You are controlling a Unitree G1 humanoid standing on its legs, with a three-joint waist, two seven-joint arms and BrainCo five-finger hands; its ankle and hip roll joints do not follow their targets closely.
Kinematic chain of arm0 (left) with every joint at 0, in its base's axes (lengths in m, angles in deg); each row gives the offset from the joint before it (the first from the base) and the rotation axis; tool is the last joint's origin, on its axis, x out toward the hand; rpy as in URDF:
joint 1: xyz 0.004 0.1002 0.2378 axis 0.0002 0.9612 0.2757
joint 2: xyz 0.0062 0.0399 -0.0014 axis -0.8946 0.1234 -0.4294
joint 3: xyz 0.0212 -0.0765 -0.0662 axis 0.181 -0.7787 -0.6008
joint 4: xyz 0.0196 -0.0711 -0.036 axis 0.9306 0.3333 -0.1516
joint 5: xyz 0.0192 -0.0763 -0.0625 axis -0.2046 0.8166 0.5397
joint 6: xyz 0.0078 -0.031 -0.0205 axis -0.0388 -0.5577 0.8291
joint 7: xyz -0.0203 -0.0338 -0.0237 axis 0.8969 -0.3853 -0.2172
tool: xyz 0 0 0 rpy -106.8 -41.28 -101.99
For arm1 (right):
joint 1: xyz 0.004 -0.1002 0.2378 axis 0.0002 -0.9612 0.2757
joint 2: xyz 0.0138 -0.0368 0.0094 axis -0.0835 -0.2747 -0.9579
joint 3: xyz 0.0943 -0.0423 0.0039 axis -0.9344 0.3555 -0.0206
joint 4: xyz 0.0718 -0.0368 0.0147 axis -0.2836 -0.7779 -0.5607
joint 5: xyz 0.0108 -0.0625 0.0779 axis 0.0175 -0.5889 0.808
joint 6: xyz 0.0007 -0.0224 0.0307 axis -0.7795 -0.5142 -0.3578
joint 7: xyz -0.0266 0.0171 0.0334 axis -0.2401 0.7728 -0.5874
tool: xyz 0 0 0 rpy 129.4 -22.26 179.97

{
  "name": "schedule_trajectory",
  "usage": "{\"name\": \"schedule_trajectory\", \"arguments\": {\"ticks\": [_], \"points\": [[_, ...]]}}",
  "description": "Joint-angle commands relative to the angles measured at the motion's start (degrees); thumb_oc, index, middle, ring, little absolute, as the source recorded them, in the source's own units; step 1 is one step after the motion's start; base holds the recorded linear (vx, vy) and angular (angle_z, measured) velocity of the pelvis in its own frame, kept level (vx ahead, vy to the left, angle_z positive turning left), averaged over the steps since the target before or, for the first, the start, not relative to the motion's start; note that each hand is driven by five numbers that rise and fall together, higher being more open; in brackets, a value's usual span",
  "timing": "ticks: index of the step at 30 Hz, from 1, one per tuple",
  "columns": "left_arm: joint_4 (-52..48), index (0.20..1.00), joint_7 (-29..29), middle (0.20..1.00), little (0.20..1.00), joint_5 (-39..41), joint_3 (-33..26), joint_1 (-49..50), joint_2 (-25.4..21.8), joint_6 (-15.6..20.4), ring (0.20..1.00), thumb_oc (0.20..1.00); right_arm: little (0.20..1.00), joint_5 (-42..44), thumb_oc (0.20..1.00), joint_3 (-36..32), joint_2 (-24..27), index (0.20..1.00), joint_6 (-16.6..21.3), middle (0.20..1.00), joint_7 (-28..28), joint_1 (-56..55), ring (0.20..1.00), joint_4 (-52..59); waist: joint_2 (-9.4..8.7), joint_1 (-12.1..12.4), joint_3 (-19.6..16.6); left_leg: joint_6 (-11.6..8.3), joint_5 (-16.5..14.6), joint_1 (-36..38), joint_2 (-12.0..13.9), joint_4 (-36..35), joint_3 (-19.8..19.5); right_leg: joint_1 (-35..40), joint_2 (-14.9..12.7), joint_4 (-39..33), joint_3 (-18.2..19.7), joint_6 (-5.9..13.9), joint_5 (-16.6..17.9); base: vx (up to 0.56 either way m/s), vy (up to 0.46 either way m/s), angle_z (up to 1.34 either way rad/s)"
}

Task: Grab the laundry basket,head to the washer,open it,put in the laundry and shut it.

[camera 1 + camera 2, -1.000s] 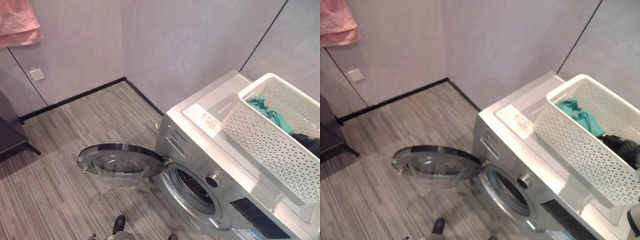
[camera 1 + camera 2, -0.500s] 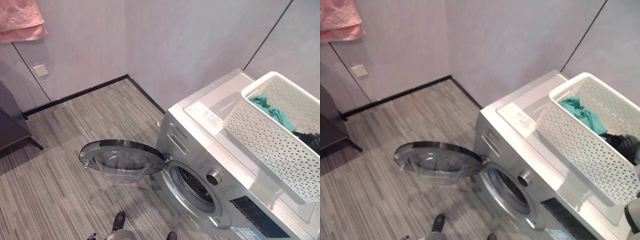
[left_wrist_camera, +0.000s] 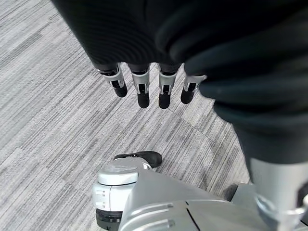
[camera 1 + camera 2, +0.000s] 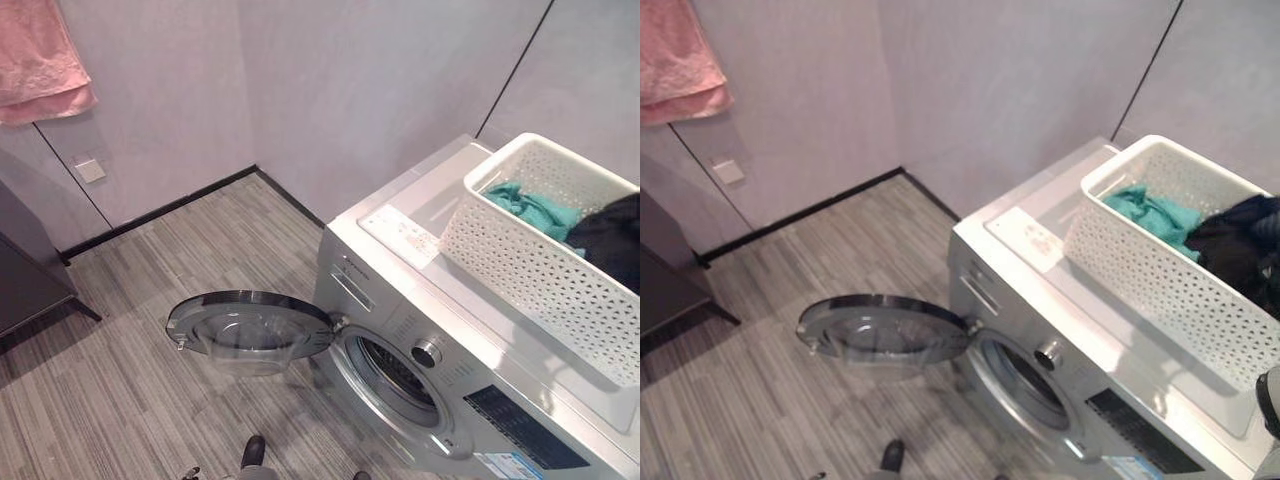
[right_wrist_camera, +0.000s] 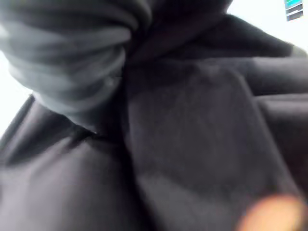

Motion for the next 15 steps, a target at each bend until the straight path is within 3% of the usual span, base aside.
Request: {"name": "schedule_trajectory", "arguments": {"ticks": [1, 8, 15], "points": [[3.77, 1.0, 0.71, 1.0, 1.0, -2.17, 2.88, -2.05, -1.24, 0.43, 1.0, 1.0, 0.2, 5.42, 0.2, -0.94, 4.92, 0.2, 2.73, 0.2, -4.25, 6.86, 0.2, 4.73, -5.14, 1.47, -1.44, 0.15, -4.24, 4.94, 3.38, 1.24, 2.31, 1.32, -4.32, 4.29, -1.29, 2.82, -3.0, 0.0, 0.0, 0.0], [5.48, 1.0, 0.87, 1.0, 1.0, -3.32, 2.54, -2.07, -1.66, 0.35, 1.0, 1.0, 0.2, 9.29, 0.2, 0.84, 6.67, 0.2, 3.61, 0.2, -4.39, 11.82, 0.2, 8.39, -5.72, 0.93, -2.48, 0.37, -4.96, 5.82, 3.05, 1.45, 2.91, 1.31, -4.61, 5.2, -0.74, 2.89, -3.1, -0.01, 0.02, -0.01], [5.8, 1.0, 2.5, 1.0, 1.0, -4.26, 2.99, -3.33, -1.65, 0.19, 1.0, 1.0, 0.2, 7.68, 0.2, 1.17, 5.89, 0.2, 3.66, 0.2, -10.9, 17.87, 0.2, 8.64, -5.7, 0.66, -3.22, 0.76, -5.65, 6.6, 2.53, 1.63, 3.29, 1.36, -5.07, 5.61, -0.33, 3.22, -3.04, -0.02, 0.029, -0.03]]}}
